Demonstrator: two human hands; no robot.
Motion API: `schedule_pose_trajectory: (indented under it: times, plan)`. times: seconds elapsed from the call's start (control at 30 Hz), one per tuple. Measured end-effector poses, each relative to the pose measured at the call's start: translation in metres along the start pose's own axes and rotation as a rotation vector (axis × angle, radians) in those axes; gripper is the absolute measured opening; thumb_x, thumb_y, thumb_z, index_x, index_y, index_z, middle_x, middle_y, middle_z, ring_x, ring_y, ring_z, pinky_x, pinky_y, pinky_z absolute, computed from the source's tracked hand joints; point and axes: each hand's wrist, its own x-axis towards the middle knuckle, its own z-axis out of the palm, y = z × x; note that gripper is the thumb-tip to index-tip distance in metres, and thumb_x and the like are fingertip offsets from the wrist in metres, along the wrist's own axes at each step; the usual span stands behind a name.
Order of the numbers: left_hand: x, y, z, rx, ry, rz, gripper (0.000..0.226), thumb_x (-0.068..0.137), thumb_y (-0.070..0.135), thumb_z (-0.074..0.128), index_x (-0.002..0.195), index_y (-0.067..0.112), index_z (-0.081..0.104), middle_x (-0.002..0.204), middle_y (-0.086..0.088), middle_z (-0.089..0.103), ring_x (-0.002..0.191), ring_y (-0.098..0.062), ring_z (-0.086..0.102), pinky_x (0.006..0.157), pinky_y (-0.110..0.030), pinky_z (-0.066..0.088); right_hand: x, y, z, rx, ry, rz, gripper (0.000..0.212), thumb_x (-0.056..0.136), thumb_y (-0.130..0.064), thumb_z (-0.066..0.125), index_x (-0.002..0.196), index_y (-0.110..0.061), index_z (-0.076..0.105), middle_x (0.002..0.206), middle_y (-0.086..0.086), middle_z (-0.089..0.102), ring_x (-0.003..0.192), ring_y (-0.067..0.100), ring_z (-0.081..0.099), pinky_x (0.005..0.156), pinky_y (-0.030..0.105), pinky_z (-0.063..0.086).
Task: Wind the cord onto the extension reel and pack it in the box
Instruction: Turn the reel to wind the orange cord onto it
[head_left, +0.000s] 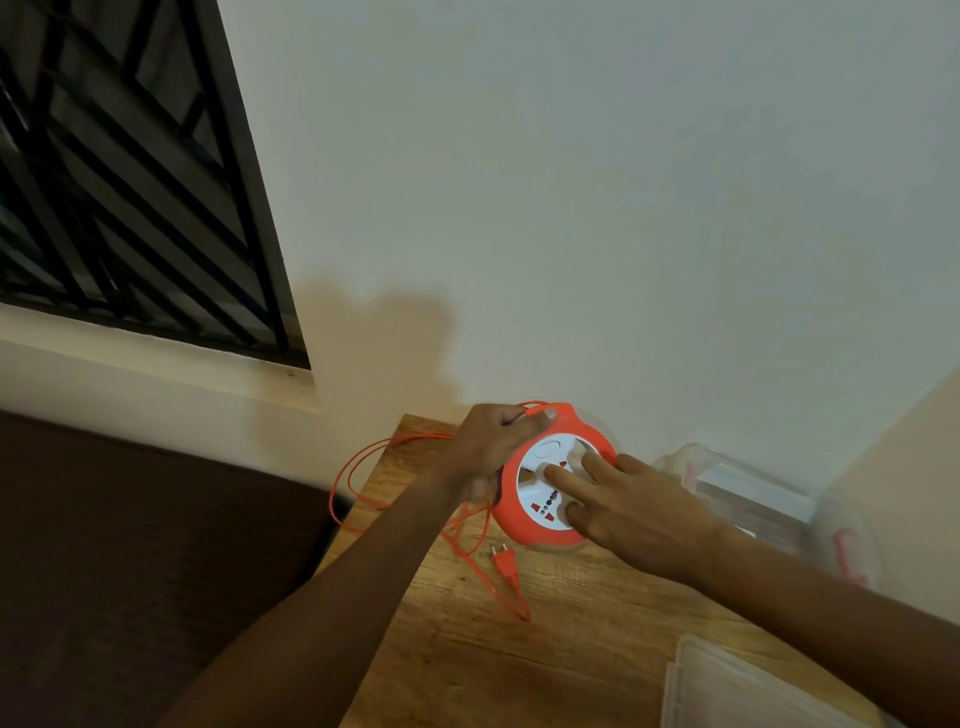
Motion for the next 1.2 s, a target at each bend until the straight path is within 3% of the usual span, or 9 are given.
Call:
schedule_pose_trajectory:
  times: [0.13,0.3,0.43,0.53,0.8,1.0,1.1,1.2]
  plan:
    - [0.006,0.002,-0.001,-0.018,0.027,-0.014,0.038,0.098,0.033,0.073,0.109,-0.004,0.076,0.097,-0.021,0.081,0.074,-0.029,0.079,0.060,-0.036,0.065,-0.002,0.004,-0.002,0.007,-0.047,0.026,0.041,0.077,-0.030,0.081,0.114,-0.020,0.068,0.149,0.012,0.043,0.117,0.039,0.054,0.074,0.046,0.056]
    - [0.013,0.008,-0.008,-0.041,0.039,-0.023,0.036,0.098,0.034,0.073,0.106,-0.001,0.078,0.097,-0.022,0.081,0.071,-0.028,0.078,0.064,-0.039,0.065,-0.006,0.012,-0.005,0.017,-0.048,0.073,0.043,0.082,-0.024,0.074,0.122,-0.024,0.060,0.158,0.014,0.027,0.122,0.040,0.047,0.070,0.045,0.053]
    - [0.016,0.007,-0.006,-0.006,-0.013,-0.029,0.042,0.096,0.037,0.075,0.110,-0.003,0.077,0.103,-0.030,0.078,0.078,-0.035,0.076,0.072,-0.046,0.064,-0.003,0.009,-0.011,0.011,-0.055,0.068,0.037,0.079,-0.024,0.076,0.114,-0.024,0.065,0.150,0.015,0.036,0.115,0.038,0.051,0.068,0.043,0.054]
    - [0.015,0.004,-0.007,0.020,-0.043,-0.031,0.043,0.095,0.039,0.076,0.109,-0.002,0.078,0.102,-0.029,0.078,0.078,-0.035,0.076,0.069,-0.044,0.065,-0.004,0.007,-0.013,0.027,-0.068,0.042,0.037,0.077,-0.026,0.078,0.112,-0.026,0.066,0.147,0.015,0.039,0.115,0.039,0.052,0.067,0.042,0.055]
    - [0.011,0.005,-0.015,-0.001,-0.021,-0.014,0.042,0.097,0.037,0.074,0.110,-0.004,0.076,0.103,-0.026,0.079,0.076,-0.032,0.078,0.064,-0.038,0.066,-0.002,0.000,-0.013,0.077,-0.056,0.133,0.040,0.091,-0.021,0.062,0.129,-0.027,0.052,0.158,0.022,0.015,0.125,0.042,0.042,0.079,0.047,0.054]
    - [0.005,-0.002,-0.019,0.030,-0.042,-0.023,0.036,0.097,0.038,0.073,0.105,0.003,0.080,0.099,-0.021,0.081,0.077,-0.032,0.080,0.063,-0.038,0.066,0.003,-0.004,-0.018,-0.008,-0.083,-0.052,0.038,0.084,-0.022,0.073,0.120,-0.019,0.062,0.157,0.013,0.029,0.121,0.043,0.048,0.076,0.047,0.056]
    - [0.002,-0.009,-0.017,0.145,-0.062,0.000,0.036,0.096,0.043,0.073,0.102,0.008,0.081,0.093,-0.016,0.082,0.076,-0.032,0.080,0.062,-0.036,0.066,0.008,-0.011,-0.020,-0.043,-0.142,-0.124,0.033,0.089,-0.024,0.067,0.122,-0.025,0.062,0.161,0.007,0.018,0.124,0.042,0.042,0.080,0.048,0.052]
    - [-0.003,-0.011,-0.013,0.187,-0.112,0.013,0.031,0.096,0.042,0.074,0.098,0.012,0.082,0.091,-0.013,0.082,0.075,-0.028,0.081,0.060,-0.033,0.064,0.015,-0.020,-0.022,-0.035,-0.186,-0.119,0.035,0.091,-0.025,0.066,0.126,-0.026,0.061,0.159,0.004,0.021,0.121,0.038,0.046,0.084,0.050,0.049]
